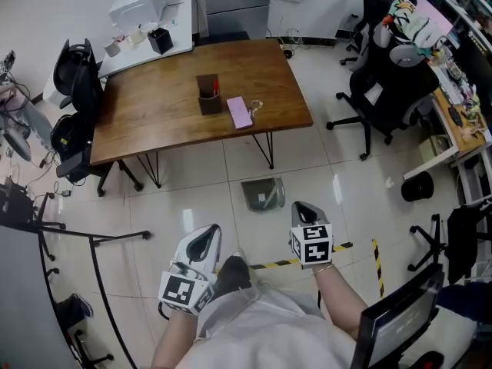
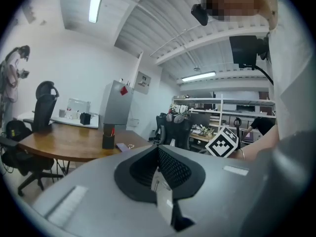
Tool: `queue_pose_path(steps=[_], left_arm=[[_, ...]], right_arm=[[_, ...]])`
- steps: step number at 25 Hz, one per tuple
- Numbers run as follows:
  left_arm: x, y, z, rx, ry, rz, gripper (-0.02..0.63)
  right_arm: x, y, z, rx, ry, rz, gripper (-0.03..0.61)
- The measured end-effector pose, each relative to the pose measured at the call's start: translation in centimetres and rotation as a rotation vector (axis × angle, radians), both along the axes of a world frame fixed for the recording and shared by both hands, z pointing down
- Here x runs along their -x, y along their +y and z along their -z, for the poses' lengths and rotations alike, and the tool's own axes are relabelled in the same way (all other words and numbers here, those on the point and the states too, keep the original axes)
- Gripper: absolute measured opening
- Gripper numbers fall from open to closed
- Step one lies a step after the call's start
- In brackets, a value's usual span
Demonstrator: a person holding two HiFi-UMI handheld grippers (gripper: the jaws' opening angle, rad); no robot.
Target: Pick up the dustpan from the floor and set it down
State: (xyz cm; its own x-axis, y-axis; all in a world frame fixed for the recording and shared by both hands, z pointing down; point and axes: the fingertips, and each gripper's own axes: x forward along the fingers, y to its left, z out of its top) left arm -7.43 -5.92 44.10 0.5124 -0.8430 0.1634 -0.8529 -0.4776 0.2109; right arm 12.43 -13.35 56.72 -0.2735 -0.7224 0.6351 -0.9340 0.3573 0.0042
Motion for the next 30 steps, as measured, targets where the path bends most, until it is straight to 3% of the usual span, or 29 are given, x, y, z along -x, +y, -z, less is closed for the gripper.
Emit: queue_pose_path(steps=[7, 10, 13, 23, 30], left_arm=[[-3.6, 8.9, 3.6, -0.073, 0.014, 0.068, 0.014], [-4.3, 11.6, 3.3, -0.062, 0.02, 0.098, 0.014], [-4.3, 13.3, 3.4, -0.051, 0.028, 0.117, 0.014], [-3.9, 13.4, 5.0, -0.068, 0.019, 0.076, 0.014], [-3.1, 12.3, 5.3, -0.062, 0.021, 0.072, 0.014]], right_arm=[[-2.1, 10.4, 4.8, -0.077, -0.123, 0.181, 0.002], [-2.2, 14.2, 6.5, -0.058, -0.2, 0.25, 0.002], [-1.6, 16.5, 7.8, -0.066, -0.209, 0.288, 0.002], [0.7, 17.5, 13.9, -0.191, -0.289, 0.265, 0.002], [3.3, 15.9, 12.6, -0.124, -0.301, 0.264, 0.002]])
